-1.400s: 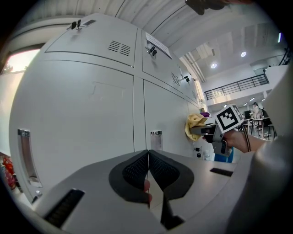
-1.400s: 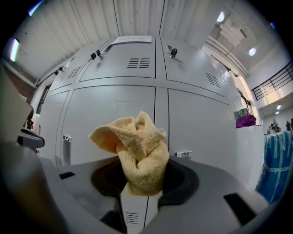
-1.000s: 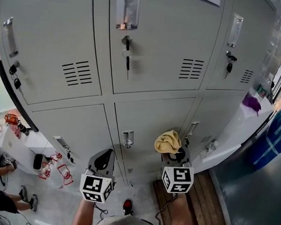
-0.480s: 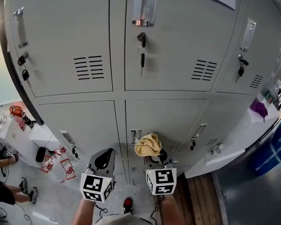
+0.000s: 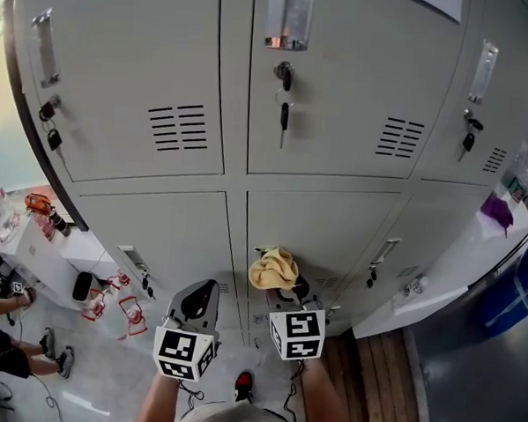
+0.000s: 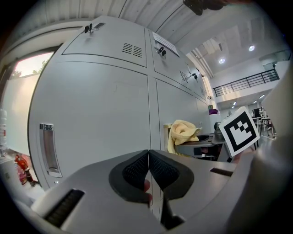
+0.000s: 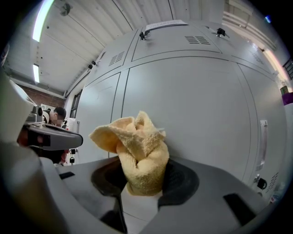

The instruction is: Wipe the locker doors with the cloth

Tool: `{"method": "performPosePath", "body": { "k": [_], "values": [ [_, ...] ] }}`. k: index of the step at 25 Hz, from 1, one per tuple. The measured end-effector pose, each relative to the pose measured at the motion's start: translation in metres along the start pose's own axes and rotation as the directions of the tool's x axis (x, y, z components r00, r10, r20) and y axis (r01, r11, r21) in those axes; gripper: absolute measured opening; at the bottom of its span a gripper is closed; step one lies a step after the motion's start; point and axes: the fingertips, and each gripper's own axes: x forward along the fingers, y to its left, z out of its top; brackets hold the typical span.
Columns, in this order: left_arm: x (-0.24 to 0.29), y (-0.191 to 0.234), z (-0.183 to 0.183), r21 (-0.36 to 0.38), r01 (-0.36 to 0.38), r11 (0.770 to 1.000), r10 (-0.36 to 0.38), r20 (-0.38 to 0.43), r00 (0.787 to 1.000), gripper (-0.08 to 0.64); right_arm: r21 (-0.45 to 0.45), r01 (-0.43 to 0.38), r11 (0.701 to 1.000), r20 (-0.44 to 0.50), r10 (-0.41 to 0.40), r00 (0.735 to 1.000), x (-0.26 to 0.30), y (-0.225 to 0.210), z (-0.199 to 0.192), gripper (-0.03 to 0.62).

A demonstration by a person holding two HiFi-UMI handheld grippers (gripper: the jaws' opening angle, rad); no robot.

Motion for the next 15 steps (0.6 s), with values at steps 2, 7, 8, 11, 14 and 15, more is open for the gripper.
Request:
{"method": "performPosePath", "body": {
  "k": [2,7,8,11,14,15],
  "values": [
    [0.0012,0.0009,-0.0001,0.000,-0.001,1.000,0.001,-0.001,1.000,0.023,0.000,0.000,1.000,0.001,0.000,1.000,0.0011,-0.0004,-0.0004,0.183],
    [0.0047,-0.0012,0.0000,0.002,0.007,1.000,-0.007,0.000,1.000,0.023,-0.002,-0.002,1.000,0.003,0.002,1.000,0.0020,-0.0009,-0.0005,0.183],
    [0.0051,-0.0015,0.0003,0.001,0.007,1.000,-0.007,0.000,1.000,0.023,0.000,-0.002,1.000,0.003,0.002,1.000,0.0018,-0.0011,-0.0007,0.183],
    [0.0057,-0.0019,0.0007,0.000,0.009,1.000,-0.009,0.000,1.000,0.023,0.004,-0.002,1.000,0.002,0.002,1.000,0.0014,-0.0018,-0.0006,0.183],
    [0.0061,-0.0016,0.0002,-0.001,0.011,1.000,-0.011,-0.001,1.000,0.023,-0.001,0.004,1.000,-0.001,-0.004,1.000,0.0010,-0.0031,-0.0003,0.181],
    [0.0062,-0.0017,0.0000,-0.002,0.012,1.000,-0.012,-0.001,1.000,0.023,-0.003,0.011,1.000,-0.002,-0.011,1.000,0.0005,-0.0047,-0.0007,0.181]
  ]
}}
